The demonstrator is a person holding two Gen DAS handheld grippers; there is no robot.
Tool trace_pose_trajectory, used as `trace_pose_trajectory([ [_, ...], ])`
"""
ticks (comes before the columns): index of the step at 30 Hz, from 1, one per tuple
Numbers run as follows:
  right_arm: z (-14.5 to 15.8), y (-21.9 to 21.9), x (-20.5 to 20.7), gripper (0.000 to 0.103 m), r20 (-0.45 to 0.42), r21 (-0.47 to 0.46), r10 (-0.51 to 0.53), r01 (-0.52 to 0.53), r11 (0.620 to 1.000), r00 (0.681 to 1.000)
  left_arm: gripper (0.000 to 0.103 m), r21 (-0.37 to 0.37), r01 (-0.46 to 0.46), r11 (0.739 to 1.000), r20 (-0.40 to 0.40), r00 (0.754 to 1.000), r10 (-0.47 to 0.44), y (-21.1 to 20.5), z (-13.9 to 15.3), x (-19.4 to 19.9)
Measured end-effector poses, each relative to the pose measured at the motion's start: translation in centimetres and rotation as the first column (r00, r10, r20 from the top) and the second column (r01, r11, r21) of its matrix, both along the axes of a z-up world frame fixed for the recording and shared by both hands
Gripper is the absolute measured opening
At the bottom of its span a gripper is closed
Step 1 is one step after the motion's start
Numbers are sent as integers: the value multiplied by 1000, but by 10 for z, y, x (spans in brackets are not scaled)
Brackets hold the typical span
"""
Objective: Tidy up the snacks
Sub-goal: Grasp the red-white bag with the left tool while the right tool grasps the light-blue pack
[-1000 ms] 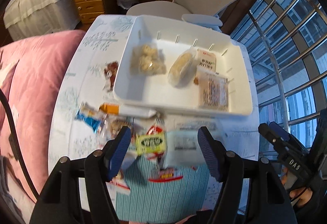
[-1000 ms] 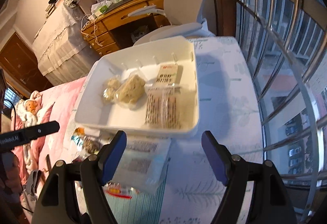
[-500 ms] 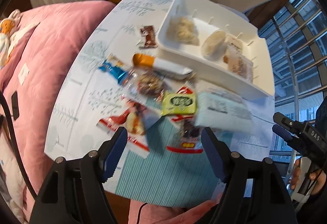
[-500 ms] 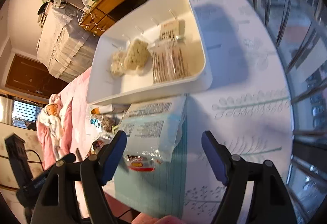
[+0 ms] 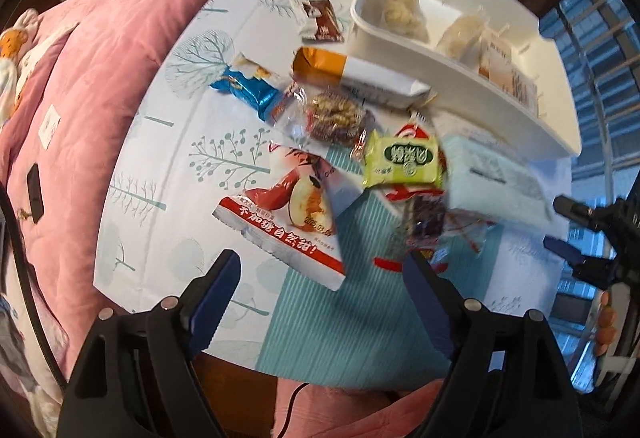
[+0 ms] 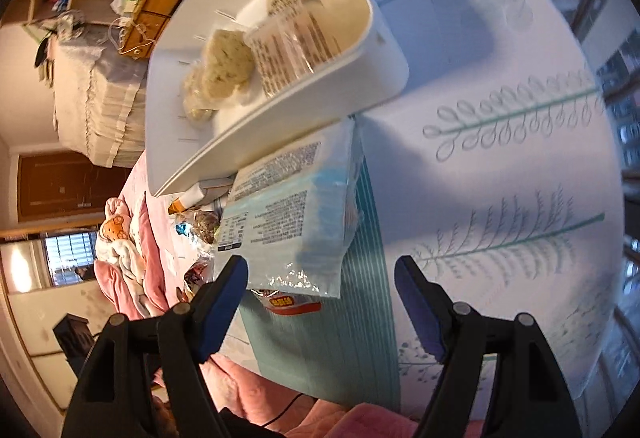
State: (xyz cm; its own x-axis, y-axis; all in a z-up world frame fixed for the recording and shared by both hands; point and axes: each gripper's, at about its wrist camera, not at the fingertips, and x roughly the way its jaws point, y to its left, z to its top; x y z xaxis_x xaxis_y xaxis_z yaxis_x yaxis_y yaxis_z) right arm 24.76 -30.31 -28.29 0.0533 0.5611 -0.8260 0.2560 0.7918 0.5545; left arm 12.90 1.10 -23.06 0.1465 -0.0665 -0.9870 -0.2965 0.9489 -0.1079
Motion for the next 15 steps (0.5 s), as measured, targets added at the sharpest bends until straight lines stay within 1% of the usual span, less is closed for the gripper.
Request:
trace_pose_trajectory([
  [3,-9,4,0,76,-40,0,-35,35,999,999,87,14,52,999,-38,998,-51,0,-10,8],
  [6,-17,9,0,76,-71,-9,-67,66,998,995,89,19,100,995,-69,993,-99,0,-19,16],
  [12,-29,18,2,76,-116,-22,-141,139,990,983,89,10,169,986,-119,979,-167,1,-38,36],
  [13,-31,20,3,73,-121,-22,-151,149,989,981,90,12,180,984,-128,976,-177,2,-42,39],
  [15,-34,21,4,68,-127,-16,-174,174,985,976,96,27,195,980,-138,972,-190,3,-47,44],
])
